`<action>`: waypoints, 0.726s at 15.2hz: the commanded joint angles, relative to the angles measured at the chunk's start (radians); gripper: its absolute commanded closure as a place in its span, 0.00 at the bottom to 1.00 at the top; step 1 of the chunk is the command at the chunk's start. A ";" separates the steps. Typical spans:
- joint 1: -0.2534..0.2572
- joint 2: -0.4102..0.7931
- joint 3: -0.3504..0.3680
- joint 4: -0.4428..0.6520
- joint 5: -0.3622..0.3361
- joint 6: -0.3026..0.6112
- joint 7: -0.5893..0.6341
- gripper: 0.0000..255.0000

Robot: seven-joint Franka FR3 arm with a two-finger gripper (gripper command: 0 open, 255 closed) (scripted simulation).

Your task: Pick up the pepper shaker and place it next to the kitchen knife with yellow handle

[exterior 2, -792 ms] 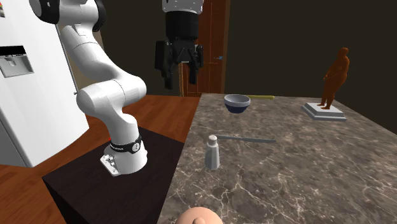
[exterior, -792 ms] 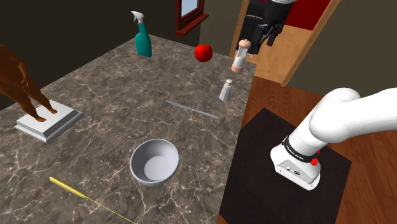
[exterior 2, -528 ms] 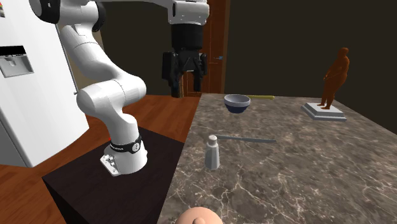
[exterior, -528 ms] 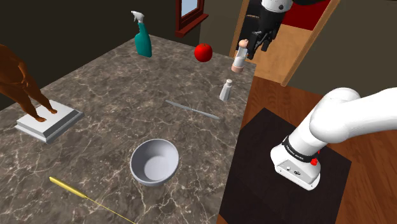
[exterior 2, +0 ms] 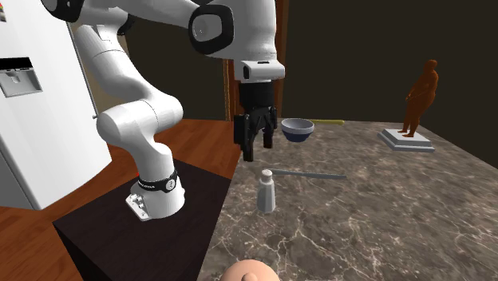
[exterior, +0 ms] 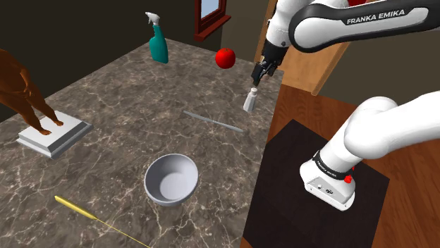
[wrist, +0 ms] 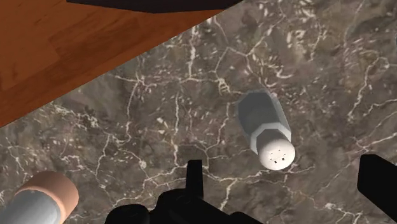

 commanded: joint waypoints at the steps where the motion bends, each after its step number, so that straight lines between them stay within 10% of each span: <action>1: 0.006 0.054 0.015 -0.022 0.000 0.100 0.015 0.00; 11: -0.005 0.154 0.025 -0.084 -0.015 0.271 0.031 0.00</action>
